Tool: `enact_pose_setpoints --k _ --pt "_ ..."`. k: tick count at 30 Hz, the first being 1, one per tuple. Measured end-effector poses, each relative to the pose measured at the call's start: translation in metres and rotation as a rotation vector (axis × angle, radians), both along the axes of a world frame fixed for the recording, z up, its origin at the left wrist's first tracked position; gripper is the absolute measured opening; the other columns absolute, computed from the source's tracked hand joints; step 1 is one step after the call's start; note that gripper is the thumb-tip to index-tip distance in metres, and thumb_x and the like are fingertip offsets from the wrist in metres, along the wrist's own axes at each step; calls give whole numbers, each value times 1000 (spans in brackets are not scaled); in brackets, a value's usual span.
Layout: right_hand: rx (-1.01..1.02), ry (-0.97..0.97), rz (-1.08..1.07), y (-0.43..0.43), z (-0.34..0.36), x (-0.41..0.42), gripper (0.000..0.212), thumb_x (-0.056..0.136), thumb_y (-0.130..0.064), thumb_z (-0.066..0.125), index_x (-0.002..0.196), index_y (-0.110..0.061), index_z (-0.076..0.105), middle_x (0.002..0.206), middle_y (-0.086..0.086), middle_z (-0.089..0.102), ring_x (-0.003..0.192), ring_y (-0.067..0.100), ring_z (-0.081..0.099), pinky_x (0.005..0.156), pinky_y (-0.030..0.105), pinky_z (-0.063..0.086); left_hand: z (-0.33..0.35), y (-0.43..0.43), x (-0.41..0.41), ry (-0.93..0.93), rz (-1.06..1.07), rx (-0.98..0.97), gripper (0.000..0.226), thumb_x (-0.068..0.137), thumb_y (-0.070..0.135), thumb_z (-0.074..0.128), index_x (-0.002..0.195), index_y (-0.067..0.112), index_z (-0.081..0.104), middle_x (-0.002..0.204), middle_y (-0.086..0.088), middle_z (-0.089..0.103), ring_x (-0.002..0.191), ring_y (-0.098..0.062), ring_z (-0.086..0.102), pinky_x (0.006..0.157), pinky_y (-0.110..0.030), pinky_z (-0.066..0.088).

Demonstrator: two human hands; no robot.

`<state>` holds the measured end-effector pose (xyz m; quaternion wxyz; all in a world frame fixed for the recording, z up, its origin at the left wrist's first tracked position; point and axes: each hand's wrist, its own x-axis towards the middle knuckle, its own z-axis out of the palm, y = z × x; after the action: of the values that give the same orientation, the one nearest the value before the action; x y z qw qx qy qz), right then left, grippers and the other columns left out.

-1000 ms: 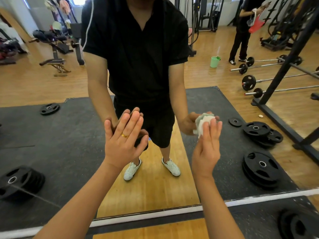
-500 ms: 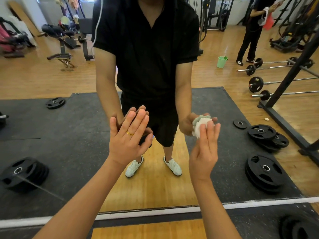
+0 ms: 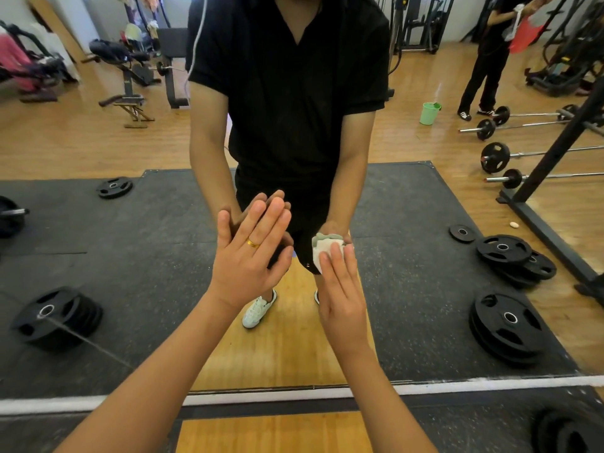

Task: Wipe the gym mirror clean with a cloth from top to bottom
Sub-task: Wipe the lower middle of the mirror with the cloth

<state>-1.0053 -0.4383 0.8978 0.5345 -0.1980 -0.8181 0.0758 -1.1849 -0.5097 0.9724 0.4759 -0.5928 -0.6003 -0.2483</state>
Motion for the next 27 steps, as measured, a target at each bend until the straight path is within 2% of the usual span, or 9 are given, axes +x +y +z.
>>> enact_pose_setpoints --k 4,8,10,13,18,23,27 --pt "1 78 -49 -4 1 6 38 106 0 52 144 -3 49 154 14 46 148 37 40 117 51 42 -1 -40 -13 -64 -149 -48 76 99 25 58 163 15 19 173 -3 7 159 -22 8 127 -53 6" --pt "42 89 -173 -2 3 9 36 101 -2 62 137 -5 57 143 21 56 137 39 51 112 49 47 -14 -97 -64 -59 -77 -66 75 96 20 60 162 13 25 172 -6 13 158 -24 12 126 -55 6" --pt "59 101 -259 -3 5 7 32 104 -9 61 136 -10 59 138 18 54 125 37 54 102 49 50 -15 -118 -93 -47 -38 -82 74 96 19 61 161 11 27 171 -8 15 158 -25 13 125 -56 6" --pt "-49 161 -300 -9 7 1 32 106 -21 57 138 -17 57 130 13 47 109 35 52 88 43 50 -6 -134 -129 -20 -10 -76 71 97 21 59 160 9 29 171 -8 16 158 -25 14 125 -56 4" --pt "-248 291 -324 -15 7 -22 38 106 -35 53 140 -16 54 124 10 43 105 27 53 83 34 51 0 -132 -163 93 7 -71 72 98 27 57 162 11 28 171 -7 15 158 -23 13 127 -47 -1" --pt "-275 430 -441 -23 13 -46 40 103 -25 61 141 -14 54 119 7 50 103 21 56 85 26 49 -10 -118 -170 167 23 33 69 98 30 49 160 8 30 171 -7 14 159 -23 11 126 -47 -4" --pt "-309 477 -421 -48 19 -80 45 101 -19 63 142 1 57 113 1 47 94 14 54 84 7 40 -13 -117 -172 178 11 55 66 98 29 49 159 7 34 171 -7 17 158 -24 13 127 -46 -3"
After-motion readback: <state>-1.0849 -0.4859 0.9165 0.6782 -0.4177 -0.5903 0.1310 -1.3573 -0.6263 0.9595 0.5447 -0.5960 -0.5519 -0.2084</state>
